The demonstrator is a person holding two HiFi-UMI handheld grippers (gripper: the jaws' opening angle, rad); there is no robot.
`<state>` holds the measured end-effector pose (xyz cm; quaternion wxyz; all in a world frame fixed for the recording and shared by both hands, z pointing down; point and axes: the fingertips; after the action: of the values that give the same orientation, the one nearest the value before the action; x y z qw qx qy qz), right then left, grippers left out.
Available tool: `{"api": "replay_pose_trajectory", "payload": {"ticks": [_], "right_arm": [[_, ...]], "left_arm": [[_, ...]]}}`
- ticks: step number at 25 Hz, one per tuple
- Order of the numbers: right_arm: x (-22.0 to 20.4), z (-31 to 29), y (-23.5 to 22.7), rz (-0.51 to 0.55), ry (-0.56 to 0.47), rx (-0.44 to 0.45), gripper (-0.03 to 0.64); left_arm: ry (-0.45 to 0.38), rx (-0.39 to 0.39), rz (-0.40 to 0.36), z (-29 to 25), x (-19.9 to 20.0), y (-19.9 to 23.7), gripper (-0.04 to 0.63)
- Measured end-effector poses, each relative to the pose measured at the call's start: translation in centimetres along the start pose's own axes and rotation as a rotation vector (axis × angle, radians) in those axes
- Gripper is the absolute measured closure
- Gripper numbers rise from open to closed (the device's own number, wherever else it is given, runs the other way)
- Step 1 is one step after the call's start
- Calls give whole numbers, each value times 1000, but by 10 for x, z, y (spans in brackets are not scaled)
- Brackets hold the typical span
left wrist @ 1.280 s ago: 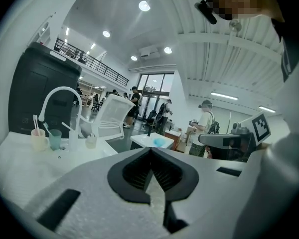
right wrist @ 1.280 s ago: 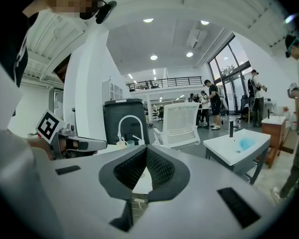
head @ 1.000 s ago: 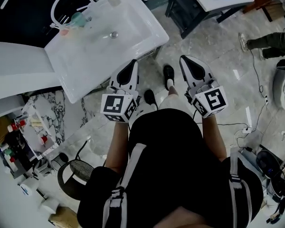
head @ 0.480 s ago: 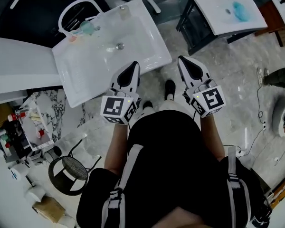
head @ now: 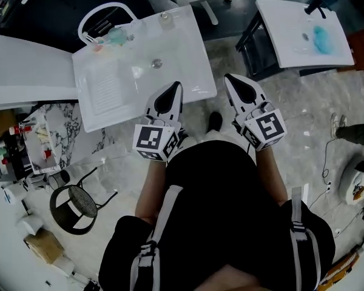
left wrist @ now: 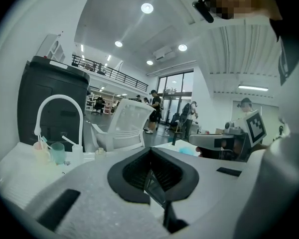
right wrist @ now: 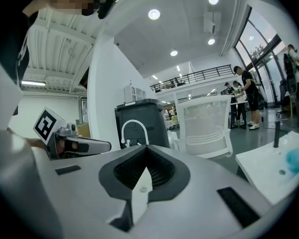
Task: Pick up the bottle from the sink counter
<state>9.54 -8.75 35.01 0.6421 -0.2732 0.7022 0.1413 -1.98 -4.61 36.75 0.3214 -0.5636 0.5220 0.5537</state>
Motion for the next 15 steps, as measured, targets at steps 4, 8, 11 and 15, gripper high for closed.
{"api": "replay_pose_trajectory", "payload": {"ticks": [4,8,11,15], "right_arm": [[3,-7,-16,10,19,58,613],[-1,-7,-26,5,34,108,614],[-5,-10,-34,-7,34,130,614],[-10,-10,-35,-32,43,149,612]], "left_arm": [[-8,38,15,-16,0,-6,577],[-4,73,30,-28,-5,-14,577],[4,90,35,-32,-9,-20,577],[36,114,33,-25,-19,-22,577]]}}
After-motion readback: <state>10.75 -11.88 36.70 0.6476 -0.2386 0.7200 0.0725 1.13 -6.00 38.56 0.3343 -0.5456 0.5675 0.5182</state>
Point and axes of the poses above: the fingertips, and each gripper's own axes: z backward along the fingers, y to its left, x out of its top, and after that the axes turned 2 degrees about -y, right-handed
